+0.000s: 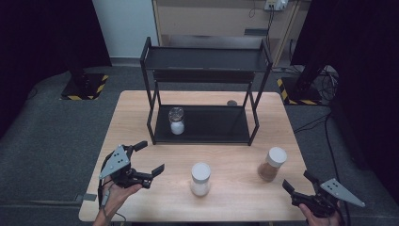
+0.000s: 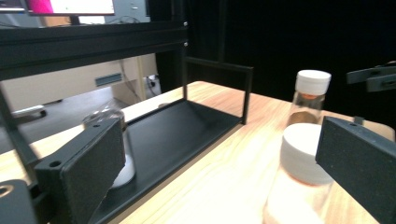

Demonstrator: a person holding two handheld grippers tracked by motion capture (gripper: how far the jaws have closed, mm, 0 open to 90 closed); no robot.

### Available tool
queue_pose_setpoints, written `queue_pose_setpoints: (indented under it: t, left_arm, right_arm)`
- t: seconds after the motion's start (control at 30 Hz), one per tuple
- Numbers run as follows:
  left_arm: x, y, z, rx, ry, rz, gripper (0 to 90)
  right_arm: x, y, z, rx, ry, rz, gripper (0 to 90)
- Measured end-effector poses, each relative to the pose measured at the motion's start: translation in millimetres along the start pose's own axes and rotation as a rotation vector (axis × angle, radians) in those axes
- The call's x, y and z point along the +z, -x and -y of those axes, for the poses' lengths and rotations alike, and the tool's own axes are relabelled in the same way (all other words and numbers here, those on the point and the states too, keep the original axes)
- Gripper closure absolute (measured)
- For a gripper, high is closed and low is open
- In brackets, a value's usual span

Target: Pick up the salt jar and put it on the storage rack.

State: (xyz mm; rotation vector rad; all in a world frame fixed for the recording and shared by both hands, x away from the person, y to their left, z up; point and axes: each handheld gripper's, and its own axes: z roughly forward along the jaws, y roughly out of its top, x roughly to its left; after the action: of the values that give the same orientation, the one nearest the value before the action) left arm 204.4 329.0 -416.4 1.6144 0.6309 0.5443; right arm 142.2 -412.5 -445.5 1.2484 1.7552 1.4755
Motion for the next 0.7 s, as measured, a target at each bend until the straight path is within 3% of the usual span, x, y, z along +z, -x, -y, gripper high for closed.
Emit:
queue_pose_setpoints:
  t: [0.4,0.7]
  left_arm:
    - [-13.1,0.6,33.0,-0.029,-0.024,-0.08,0.1]
    - [-17.7,-2.3,47.5,-0.037,-0.046,-0.086,0.1]
  right_arm:
    - [0.2,-0.3,0.0,-0.001,0.0,0.0,3.9]
    - [0.4,-0.3,0.0,-0.003,0.0,0.0,3.8]
